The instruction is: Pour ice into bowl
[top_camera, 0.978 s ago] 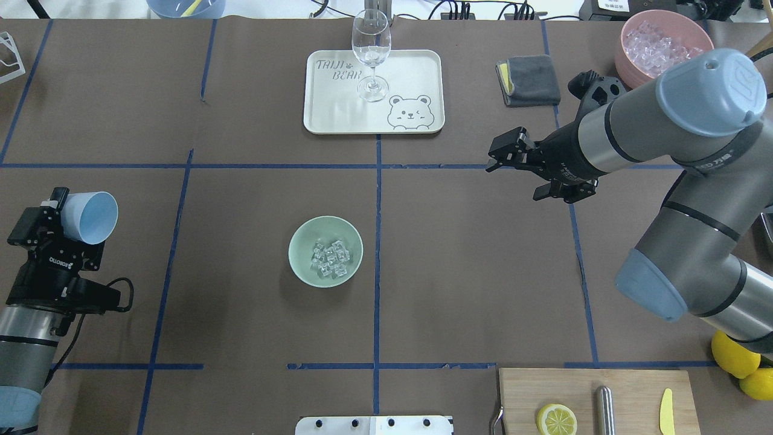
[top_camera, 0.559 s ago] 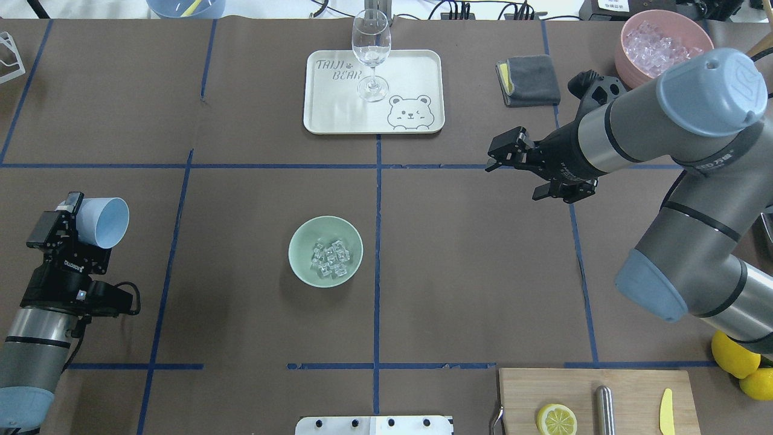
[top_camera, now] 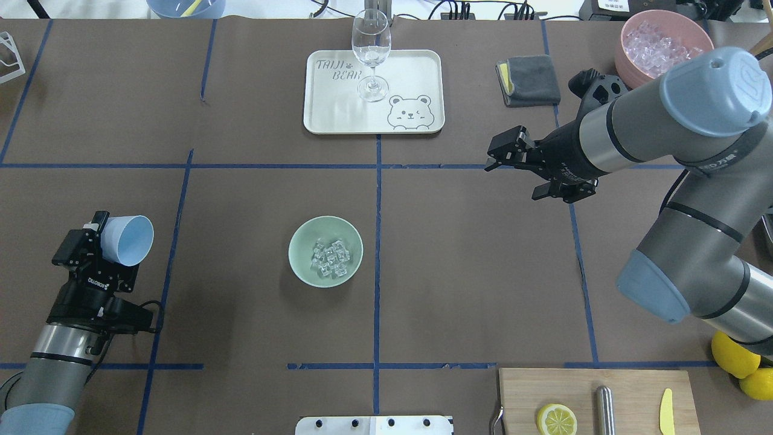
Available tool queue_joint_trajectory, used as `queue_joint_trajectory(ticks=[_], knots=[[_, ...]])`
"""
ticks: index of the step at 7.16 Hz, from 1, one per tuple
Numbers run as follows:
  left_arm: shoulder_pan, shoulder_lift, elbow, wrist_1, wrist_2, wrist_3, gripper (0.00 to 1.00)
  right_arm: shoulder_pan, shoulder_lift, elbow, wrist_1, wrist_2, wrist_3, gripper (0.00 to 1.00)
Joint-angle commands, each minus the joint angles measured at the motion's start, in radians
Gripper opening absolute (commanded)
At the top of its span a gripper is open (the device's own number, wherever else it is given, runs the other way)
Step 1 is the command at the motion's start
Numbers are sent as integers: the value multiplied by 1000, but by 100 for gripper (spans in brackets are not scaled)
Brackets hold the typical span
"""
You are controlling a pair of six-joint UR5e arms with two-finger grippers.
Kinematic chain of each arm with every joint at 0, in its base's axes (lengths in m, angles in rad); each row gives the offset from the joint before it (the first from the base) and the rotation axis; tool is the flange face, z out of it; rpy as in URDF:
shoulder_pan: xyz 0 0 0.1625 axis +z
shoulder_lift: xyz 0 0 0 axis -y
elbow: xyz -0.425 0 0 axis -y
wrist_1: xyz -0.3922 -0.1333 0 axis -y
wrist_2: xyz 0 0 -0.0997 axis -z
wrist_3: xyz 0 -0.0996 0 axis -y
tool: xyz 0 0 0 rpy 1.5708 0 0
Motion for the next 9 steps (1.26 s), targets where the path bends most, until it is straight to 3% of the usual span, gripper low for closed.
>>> queue_joint_trajectory(ticks=[1,5,9], knots=[[48,-5,7,-37,20,-243,0,1,-6,5,-1,6,0,100],[164,-5,7,-249,93,-432,0,3,-14,10,-1,6,-2,100],[189,-3,44,-120,140,-423,0,4,-14,13,-2,12,-2,100]])
